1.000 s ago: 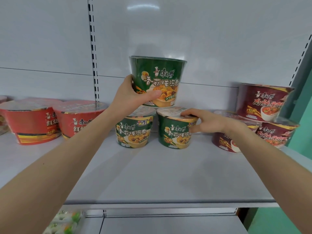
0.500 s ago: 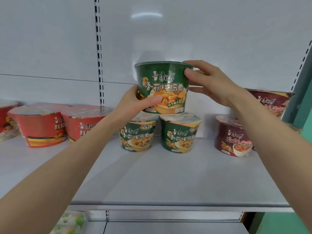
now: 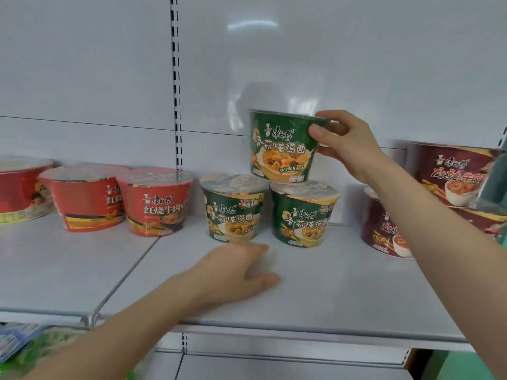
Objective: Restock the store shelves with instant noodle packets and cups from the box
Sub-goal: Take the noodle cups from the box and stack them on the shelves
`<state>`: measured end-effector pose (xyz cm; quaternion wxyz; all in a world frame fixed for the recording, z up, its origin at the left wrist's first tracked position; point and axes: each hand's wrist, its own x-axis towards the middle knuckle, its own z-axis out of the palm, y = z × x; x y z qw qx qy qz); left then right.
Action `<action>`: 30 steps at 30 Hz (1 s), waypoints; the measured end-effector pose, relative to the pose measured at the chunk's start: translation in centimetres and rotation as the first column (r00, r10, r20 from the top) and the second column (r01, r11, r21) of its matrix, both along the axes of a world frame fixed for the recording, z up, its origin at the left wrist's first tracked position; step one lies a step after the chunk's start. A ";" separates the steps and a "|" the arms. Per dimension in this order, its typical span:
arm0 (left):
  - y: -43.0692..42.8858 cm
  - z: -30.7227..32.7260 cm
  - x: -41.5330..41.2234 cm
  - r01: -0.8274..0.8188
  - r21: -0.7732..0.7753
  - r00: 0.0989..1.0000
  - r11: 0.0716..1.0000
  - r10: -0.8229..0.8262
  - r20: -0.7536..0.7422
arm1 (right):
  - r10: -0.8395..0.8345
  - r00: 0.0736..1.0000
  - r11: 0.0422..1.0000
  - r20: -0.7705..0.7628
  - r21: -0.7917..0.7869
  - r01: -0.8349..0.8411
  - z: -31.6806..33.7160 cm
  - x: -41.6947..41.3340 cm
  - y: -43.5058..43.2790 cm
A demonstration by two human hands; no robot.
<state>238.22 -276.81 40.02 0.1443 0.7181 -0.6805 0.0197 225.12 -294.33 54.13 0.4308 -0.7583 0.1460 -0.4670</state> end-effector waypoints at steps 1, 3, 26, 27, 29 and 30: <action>-0.1 -0.6 0.1 -0.003 0.107 1.000 0.994 0.004 -0.005 | 0.008 1.000 1.000 -0.002 0.010 -0.008 -0.3 0.2 -0.1; -0.2 -1.0 0.2 -0.005 0.147 0.999 0.989 0.010 -0.033 | 0.026 1.000 0.999 -0.014 0.019 -0.026 -0.6 0.7 -0.2; -0.2 -1.5 0.2 -0.029 0.084 0.996 0.996 0.036 -0.078 | 0.033 0.977 0.996 -0.212 0.086 -0.016 -1.0 1.1 -1.6; -0.2 -1.5 0.3 -0.030 0.072 0.996 0.997 0.036 -0.087 | -0.038 0.976 0.999 -0.216 0.021 0.043 -1.1 0.7 -1.4; -0.2 -1.6 0.2 -0.033 0.051 0.995 0.998 0.038 -0.095 | -0.195 0.965 0.976 -0.176 -0.127 0.174 -1.4 -0.2 -0.8; -0.3 -1.5 0.2 -0.033 0.043 0.995 0.999 0.037 -0.095 | -0.276 0.952 0.948 -0.131 -0.202 0.247 -1.7 -0.7 -0.5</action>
